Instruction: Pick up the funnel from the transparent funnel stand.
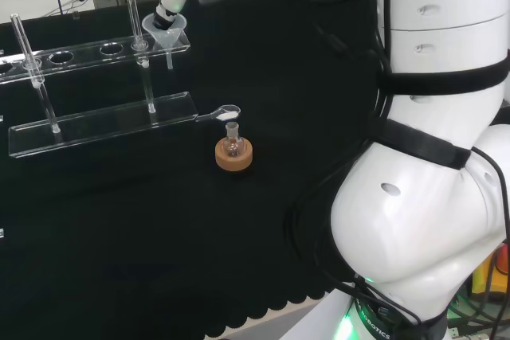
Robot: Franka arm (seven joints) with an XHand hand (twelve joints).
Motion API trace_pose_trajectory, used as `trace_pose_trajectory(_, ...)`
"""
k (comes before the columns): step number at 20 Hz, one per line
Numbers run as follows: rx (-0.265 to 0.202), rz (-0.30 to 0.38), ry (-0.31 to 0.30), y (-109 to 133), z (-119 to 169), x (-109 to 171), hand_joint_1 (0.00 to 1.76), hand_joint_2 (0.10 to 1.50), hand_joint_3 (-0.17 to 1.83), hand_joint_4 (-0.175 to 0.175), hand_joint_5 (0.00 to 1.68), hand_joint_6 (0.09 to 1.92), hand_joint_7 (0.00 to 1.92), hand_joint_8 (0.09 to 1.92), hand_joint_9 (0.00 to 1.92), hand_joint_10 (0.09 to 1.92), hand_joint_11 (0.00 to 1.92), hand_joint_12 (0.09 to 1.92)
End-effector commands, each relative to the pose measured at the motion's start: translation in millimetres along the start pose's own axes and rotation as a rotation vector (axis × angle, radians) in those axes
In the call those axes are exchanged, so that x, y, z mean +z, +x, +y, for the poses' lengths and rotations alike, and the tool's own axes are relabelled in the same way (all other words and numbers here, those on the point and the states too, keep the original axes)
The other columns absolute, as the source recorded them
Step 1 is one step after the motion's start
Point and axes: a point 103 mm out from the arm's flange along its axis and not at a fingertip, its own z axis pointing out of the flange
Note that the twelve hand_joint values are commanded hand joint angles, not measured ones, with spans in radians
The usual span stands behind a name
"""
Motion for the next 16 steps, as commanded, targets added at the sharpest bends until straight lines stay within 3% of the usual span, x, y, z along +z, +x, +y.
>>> trace_pose_trajectory(1,-0.01,-0.006,0.013,3.2,12.1,4.8,0.61,0.83,0.14,-0.106,0.04,0.09,0.0,0.45,0.11,0.82,0.11,1.48)
trace_pose_trajectory(6,-0.034,-0.022,0.029,8.8,21.5,10.7,0.59,0.82,0.15,-0.106,0.03,0.09,0.0,0.42,0.08,0.84,0.11,1.48)
trace_pose_trajectory(16,-0.025,-0.012,0.038,7.8,30.2,16.6,0.59,0.81,0.16,-0.106,0.03,0.09,0.0,0.41,0.07,0.84,0.11,1.48)
